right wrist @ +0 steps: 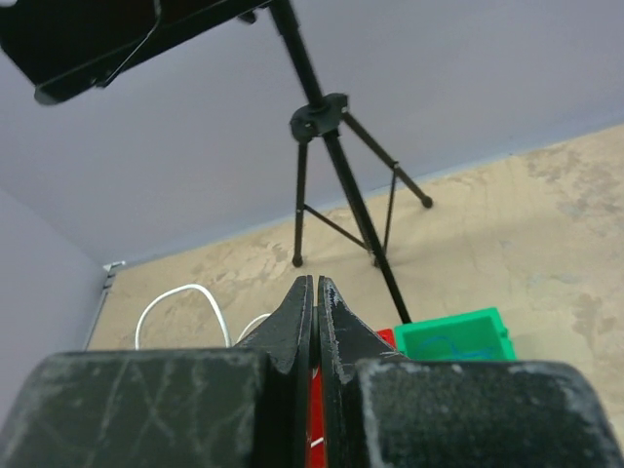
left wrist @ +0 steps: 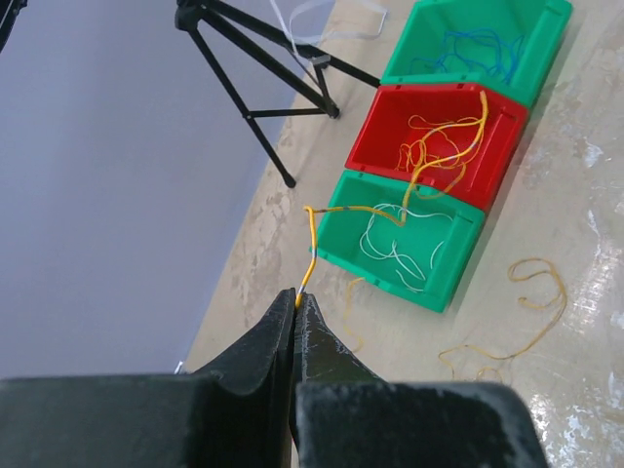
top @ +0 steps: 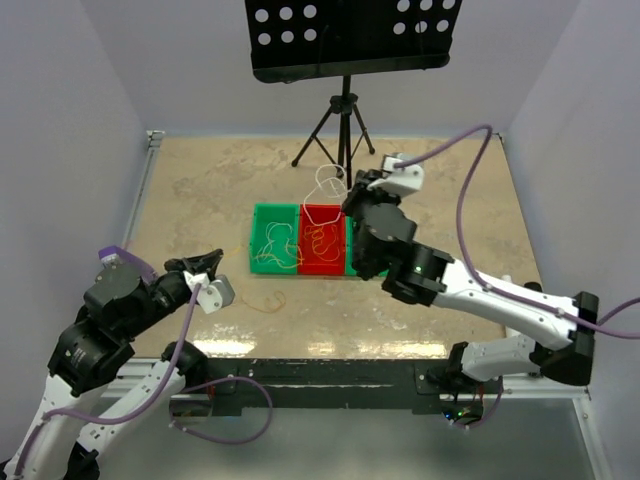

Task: Untangle the cables

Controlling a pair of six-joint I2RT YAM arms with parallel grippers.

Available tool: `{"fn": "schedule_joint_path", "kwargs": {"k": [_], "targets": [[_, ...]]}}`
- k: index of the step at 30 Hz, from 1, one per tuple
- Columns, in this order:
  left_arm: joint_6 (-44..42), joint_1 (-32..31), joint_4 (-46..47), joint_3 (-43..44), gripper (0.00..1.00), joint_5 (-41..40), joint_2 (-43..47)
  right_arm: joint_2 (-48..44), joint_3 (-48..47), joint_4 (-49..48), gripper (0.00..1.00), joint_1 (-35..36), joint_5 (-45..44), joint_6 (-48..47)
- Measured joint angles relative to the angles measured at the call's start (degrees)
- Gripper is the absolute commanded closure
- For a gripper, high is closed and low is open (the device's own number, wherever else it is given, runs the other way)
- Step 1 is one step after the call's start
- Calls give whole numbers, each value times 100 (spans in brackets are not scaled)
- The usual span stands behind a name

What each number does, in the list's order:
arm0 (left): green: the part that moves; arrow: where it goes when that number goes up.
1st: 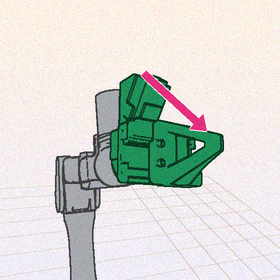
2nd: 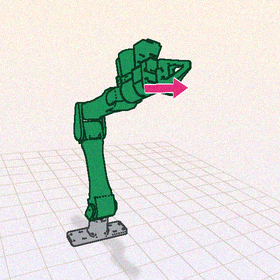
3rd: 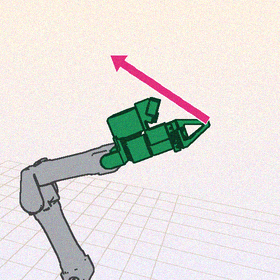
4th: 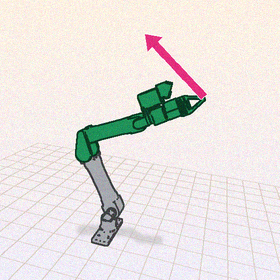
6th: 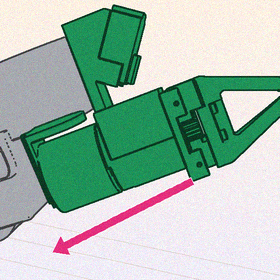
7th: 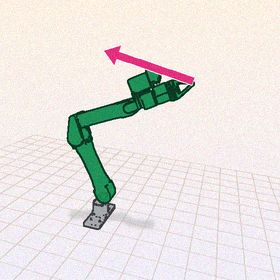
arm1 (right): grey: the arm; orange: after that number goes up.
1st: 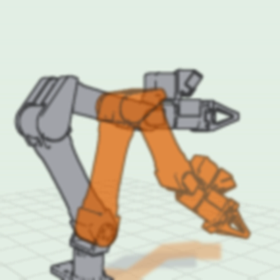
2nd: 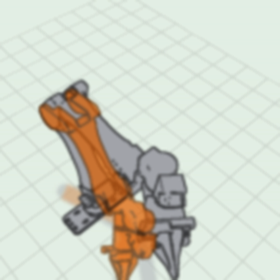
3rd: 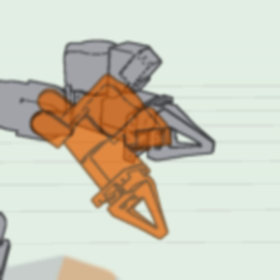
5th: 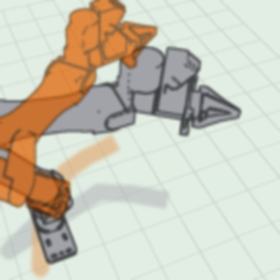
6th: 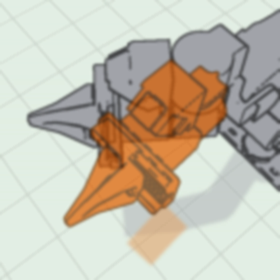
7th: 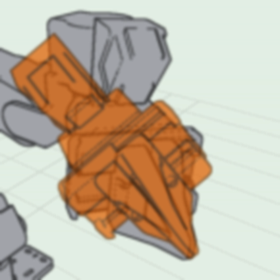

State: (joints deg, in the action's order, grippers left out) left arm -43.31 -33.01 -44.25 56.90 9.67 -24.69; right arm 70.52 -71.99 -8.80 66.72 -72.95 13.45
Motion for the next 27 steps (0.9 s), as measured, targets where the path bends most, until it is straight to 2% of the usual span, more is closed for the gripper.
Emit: {"fn": "schedule_joint_path", "kwargs": {"k": [10,27], "targets": [[-306,0,-656,402,100,439,146,1720,-846,-422,100,-352,1147,90],[-490,0,-990,597,100,968,258,3307,-1309,-363,100,-695,2208,863]]}}
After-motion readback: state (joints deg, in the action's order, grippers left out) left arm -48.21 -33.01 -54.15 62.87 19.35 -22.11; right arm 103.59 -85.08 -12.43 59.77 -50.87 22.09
